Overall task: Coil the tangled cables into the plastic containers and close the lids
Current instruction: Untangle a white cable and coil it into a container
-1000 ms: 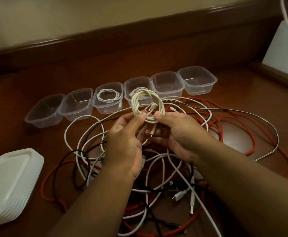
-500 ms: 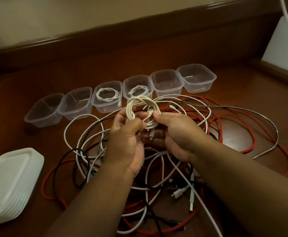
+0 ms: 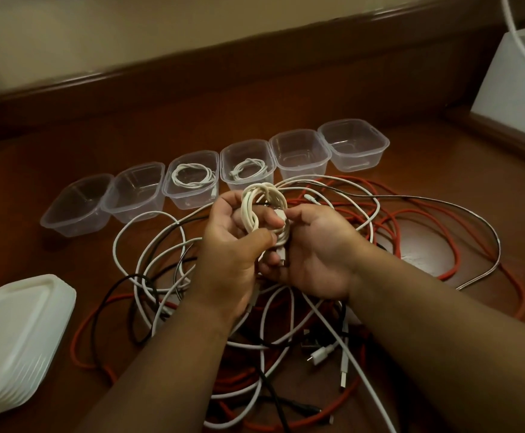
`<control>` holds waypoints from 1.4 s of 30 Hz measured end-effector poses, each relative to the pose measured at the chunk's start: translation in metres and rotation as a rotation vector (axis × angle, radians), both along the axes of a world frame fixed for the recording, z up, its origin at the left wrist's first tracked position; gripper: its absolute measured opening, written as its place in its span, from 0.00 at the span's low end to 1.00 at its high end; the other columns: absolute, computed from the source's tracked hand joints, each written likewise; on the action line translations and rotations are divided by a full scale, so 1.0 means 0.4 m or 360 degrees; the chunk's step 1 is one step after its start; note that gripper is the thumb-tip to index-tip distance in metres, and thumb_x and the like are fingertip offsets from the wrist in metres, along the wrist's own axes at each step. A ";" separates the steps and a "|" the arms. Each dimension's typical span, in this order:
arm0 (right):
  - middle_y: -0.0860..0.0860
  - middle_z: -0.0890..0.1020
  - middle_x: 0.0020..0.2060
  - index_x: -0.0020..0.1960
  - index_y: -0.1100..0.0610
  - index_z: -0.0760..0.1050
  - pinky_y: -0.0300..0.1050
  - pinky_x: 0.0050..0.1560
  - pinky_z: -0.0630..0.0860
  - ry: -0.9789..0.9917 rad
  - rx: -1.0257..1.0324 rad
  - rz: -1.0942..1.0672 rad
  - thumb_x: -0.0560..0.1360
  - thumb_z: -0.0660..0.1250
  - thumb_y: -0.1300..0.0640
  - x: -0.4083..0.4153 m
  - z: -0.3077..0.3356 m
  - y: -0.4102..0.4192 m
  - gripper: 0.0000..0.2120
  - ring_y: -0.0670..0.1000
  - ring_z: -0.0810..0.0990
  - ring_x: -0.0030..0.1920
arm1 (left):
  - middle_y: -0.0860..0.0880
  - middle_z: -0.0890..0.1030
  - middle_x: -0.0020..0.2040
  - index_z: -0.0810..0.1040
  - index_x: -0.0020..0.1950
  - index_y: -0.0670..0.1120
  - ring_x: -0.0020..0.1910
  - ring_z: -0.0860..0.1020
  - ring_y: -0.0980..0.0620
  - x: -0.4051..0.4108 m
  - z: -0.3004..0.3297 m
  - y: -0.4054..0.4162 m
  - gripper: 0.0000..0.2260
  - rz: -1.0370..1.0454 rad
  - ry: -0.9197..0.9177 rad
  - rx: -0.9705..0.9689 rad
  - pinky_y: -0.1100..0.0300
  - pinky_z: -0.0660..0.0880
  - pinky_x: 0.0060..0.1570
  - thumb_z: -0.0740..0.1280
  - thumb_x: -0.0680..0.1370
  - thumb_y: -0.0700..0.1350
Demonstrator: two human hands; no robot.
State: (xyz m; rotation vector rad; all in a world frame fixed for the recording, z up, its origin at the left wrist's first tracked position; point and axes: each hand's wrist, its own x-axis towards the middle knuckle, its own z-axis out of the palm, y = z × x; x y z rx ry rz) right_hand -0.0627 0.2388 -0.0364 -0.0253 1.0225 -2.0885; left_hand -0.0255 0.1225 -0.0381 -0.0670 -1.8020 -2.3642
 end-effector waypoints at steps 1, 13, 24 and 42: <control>0.55 0.77 0.37 0.57 0.60 0.77 0.47 0.40 0.72 0.0005 -0.0008 0.0021 0.80 0.47 0.52 -0.001 0.000 0.001 0.22 0.50 0.69 0.31 | 0.49 0.81 0.39 0.68 0.61 0.42 0.30 0.75 0.51 0.001 0.001 -0.002 0.24 -0.0011 -0.0009 -0.0029 0.61 0.71 0.24 0.63 0.66 0.32; 0.52 0.81 0.41 0.61 0.55 0.78 0.45 0.40 0.70 0.0430 0.0336 -0.0164 0.80 0.59 0.41 0.002 0.001 0.001 0.21 0.48 0.72 0.33 | 0.47 0.86 0.49 0.70 0.66 0.53 0.46 0.85 0.48 0.004 0.011 -0.017 0.25 0.0201 -0.0054 -0.0280 0.50 0.82 0.40 0.68 0.75 0.30; 0.53 0.79 0.41 0.48 0.56 0.76 0.45 0.45 0.74 0.1213 0.1429 -0.0148 0.83 0.55 0.53 -0.016 0.025 0.033 0.13 0.47 0.78 0.42 | 0.54 0.64 0.74 0.60 0.77 0.59 0.72 0.66 0.61 -0.001 -0.022 -0.044 0.42 0.0356 0.0486 -0.1492 0.57 0.73 0.66 0.78 0.69 0.45; 0.48 0.83 0.46 0.57 0.51 0.79 0.48 0.47 0.80 0.1346 0.1370 -0.0526 0.80 0.65 0.52 -0.036 0.007 0.052 0.08 0.49 0.82 0.48 | 0.56 0.76 0.62 0.74 0.69 0.51 0.60 0.74 0.61 0.000 -0.016 -0.037 0.29 0.0397 0.0356 -0.1775 0.62 0.75 0.59 0.74 0.70 0.59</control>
